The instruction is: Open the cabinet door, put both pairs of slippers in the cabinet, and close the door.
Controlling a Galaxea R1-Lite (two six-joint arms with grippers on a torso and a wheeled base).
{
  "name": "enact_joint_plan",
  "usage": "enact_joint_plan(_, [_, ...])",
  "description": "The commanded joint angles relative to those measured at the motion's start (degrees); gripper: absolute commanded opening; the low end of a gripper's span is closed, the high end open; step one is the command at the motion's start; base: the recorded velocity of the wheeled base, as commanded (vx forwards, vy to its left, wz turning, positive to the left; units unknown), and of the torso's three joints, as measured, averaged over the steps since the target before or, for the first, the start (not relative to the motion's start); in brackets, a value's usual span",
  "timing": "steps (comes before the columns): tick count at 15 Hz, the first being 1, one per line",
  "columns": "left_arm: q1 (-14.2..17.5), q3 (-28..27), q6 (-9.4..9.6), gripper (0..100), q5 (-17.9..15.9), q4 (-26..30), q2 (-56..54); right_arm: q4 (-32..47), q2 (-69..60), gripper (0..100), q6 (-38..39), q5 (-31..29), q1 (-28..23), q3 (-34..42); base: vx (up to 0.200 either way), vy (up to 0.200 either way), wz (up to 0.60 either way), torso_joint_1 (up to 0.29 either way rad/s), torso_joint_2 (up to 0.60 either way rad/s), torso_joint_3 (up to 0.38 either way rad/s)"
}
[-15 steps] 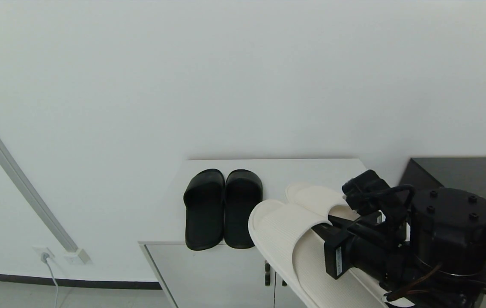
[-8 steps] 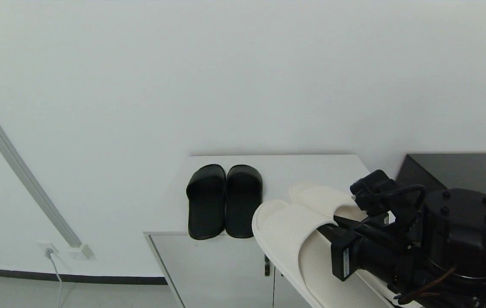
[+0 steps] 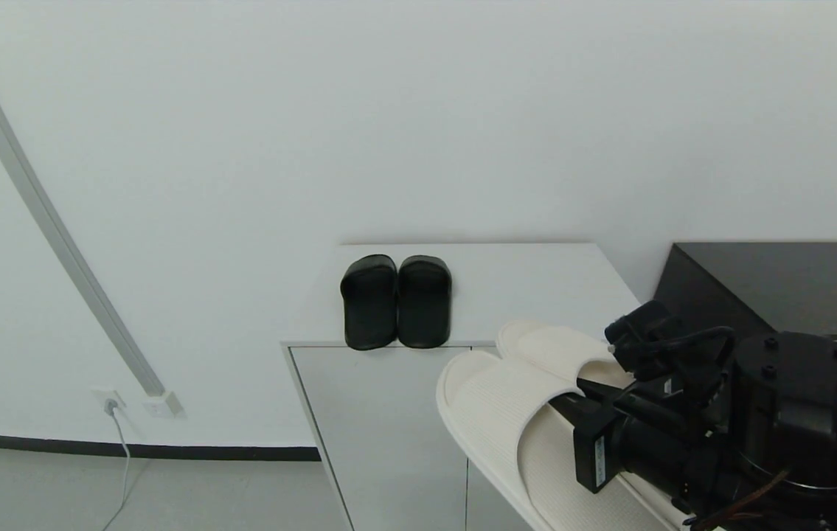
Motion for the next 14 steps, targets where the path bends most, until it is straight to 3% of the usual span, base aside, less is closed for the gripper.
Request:
enact_joint_plan(1, [0.00,0.01,0.00,0,-0.02,0.00,-0.02,-0.11,-0.06,0,0.01,0.04,-0.13,0.24,0.000,0.000,0.00,0.000,0.00,0.000])
enact_joint_plan(14, [0.00,0.01,-0.18,0,0.07,0.00,-0.02,-0.11,0.73,0,-0.34,0.21,-0.83,1.91,0.000,0.000,0.00,0.000,0.00,0.000])
